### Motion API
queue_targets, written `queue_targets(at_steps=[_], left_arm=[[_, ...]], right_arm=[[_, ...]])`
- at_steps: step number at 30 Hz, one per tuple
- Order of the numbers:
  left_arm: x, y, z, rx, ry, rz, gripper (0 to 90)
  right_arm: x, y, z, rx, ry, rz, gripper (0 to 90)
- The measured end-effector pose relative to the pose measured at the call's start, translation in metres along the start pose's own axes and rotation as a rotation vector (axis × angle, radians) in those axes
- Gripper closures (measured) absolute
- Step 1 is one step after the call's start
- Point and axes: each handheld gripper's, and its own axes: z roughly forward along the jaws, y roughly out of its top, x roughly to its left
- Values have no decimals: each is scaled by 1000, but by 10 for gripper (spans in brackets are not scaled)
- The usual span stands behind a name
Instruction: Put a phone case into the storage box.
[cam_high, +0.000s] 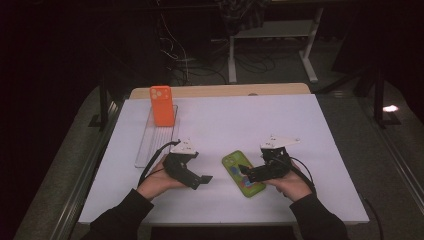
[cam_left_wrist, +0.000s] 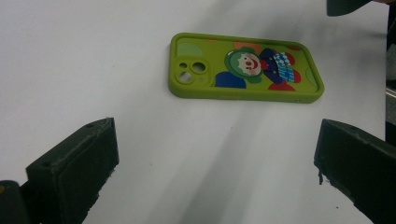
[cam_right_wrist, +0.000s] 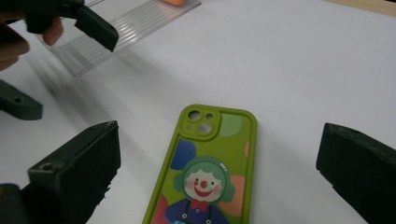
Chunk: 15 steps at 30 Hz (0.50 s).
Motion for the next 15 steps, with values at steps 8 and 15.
queue_targets(at_steps=[8,15], left_arm=[[0,0,0,6,-2,3,0],[-1,0,1,11,-3,-6,0]], right_arm=[[-1,1,4,32,-36,25,0],[1,-1,9,88,-52,17,0]])
